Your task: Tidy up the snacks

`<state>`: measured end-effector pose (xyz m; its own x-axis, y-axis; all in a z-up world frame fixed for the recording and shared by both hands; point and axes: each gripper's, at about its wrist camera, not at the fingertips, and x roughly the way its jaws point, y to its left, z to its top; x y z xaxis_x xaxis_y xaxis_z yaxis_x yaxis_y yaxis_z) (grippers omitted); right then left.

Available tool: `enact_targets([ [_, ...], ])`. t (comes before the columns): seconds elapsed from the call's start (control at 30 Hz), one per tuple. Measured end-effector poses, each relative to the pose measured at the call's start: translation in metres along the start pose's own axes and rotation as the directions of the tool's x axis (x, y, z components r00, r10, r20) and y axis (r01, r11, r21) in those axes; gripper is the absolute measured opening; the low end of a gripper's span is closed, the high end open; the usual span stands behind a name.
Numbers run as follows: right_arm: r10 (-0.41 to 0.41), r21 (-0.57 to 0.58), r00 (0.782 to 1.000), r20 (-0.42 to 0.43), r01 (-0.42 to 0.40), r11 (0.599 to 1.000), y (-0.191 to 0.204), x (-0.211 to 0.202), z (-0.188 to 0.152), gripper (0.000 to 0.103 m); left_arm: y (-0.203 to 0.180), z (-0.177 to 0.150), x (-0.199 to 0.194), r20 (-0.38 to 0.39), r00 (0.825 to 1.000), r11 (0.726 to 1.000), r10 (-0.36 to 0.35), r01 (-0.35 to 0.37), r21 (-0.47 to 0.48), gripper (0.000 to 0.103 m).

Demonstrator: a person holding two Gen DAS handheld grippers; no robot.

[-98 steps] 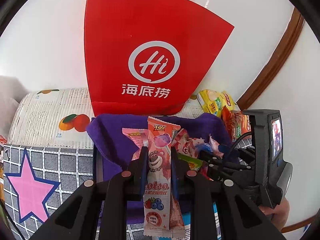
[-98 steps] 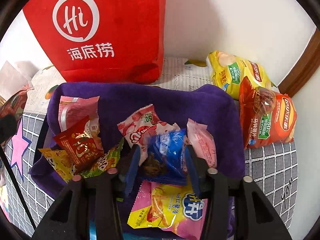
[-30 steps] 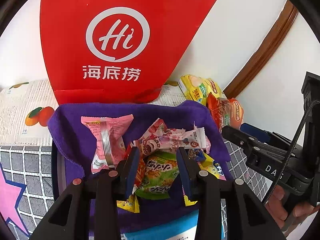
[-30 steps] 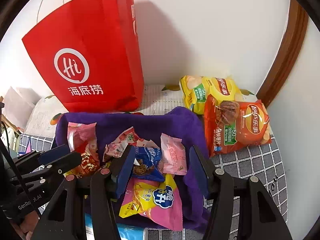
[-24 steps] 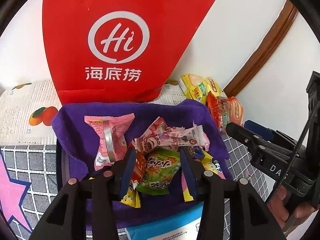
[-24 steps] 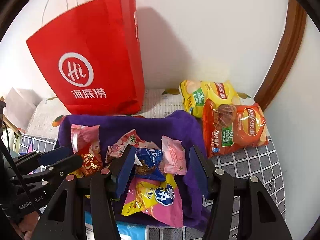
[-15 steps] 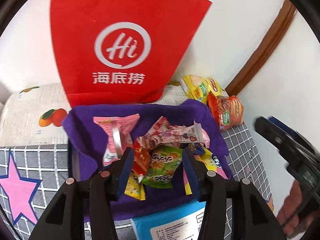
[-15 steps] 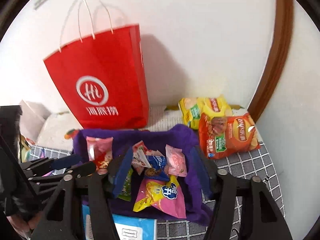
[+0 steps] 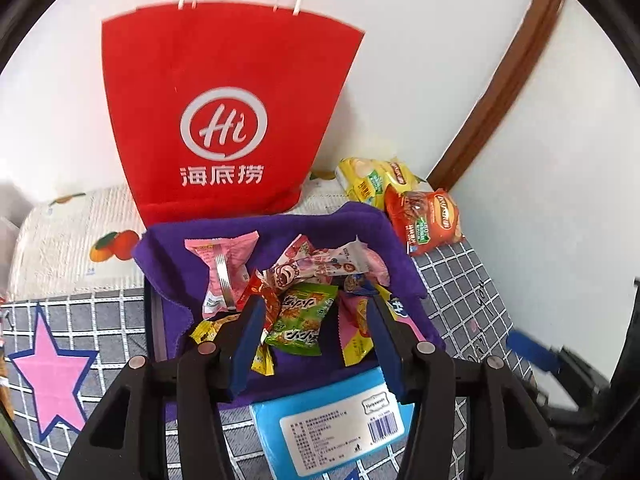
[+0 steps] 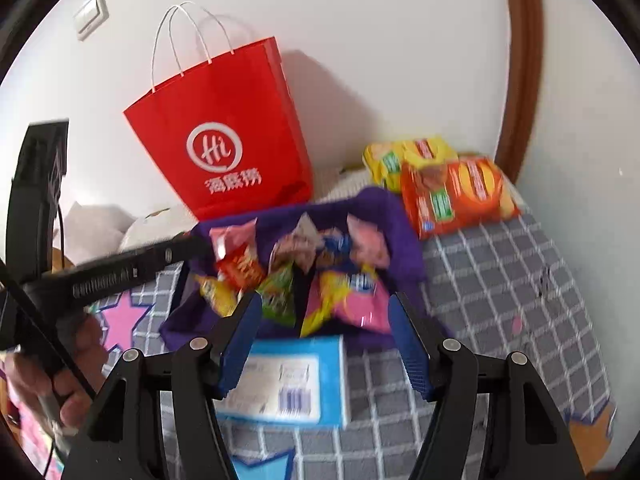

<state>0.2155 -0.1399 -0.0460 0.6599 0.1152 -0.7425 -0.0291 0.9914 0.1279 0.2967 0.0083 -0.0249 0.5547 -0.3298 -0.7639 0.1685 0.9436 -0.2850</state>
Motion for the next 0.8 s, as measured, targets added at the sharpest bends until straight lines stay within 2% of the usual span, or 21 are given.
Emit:
enact_targets([
  [0.17,-0.066,0.033,0.998,-0.020,0.066,0.997,-0.005,-0.021,-0.026,0.065,-0.014,-0.007,-0.024,0.049,0.999,0.999,0.021,-0.023,0.035,0.056],
  [0.27,-0.089,0.037,0.996,-0.002,0.089,0.995,-0.005,-0.036,-0.041,0.069,-0.017,-0.019,-0.034,0.041,0.998,0.998,0.037,-0.038,0.042,0.058],
  [0.33,-0.102,0.054,0.995,0.009,0.101,0.993,-0.006,-0.043,-0.051,0.078,-0.018,-0.033,-0.042,0.026,0.999,0.999,0.034,-0.035,0.041,0.058],
  [0.4,-0.097,0.058,0.995,0.016,0.096,0.994,-0.005,-0.047,-0.062,0.078,-0.019,-0.048,-0.051,0.027,0.998,0.997,0.049,-0.050,0.056,0.058],
  [0.53,-0.106,0.022,0.994,0.026,0.105,0.994,0.004,-0.057,-0.086,0.080,-0.021,-0.083,-0.078,0.087,0.992,0.993,0.092,-0.098,0.071,0.065],
  [0.6,-0.112,0.010,0.993,0.043,0.111,0.994,0.007,-0.064,-0.098,0.085,-0.022,-0.104,-0.092,0.112,0.989,0.993,0.093,-0.100,0.058,0.066],
  [0.7,-0.126,0.010,0.989,0.075,0.125,0.992,0.009,-0.081,-0.118,0.087,-0.025,-0.126,-0.104,0.124,0.988,0.993,0.096,-0.103,0.052,0.073],
  [0.8,-0.132,0.013,0.987,0.093,0.132,0.991,0.009,-0.096,-0.132,0.091,-0.031,-0.153,-0.121,0.149,0.982,0.992,0.113,-0.121,0.046,0.073],
])
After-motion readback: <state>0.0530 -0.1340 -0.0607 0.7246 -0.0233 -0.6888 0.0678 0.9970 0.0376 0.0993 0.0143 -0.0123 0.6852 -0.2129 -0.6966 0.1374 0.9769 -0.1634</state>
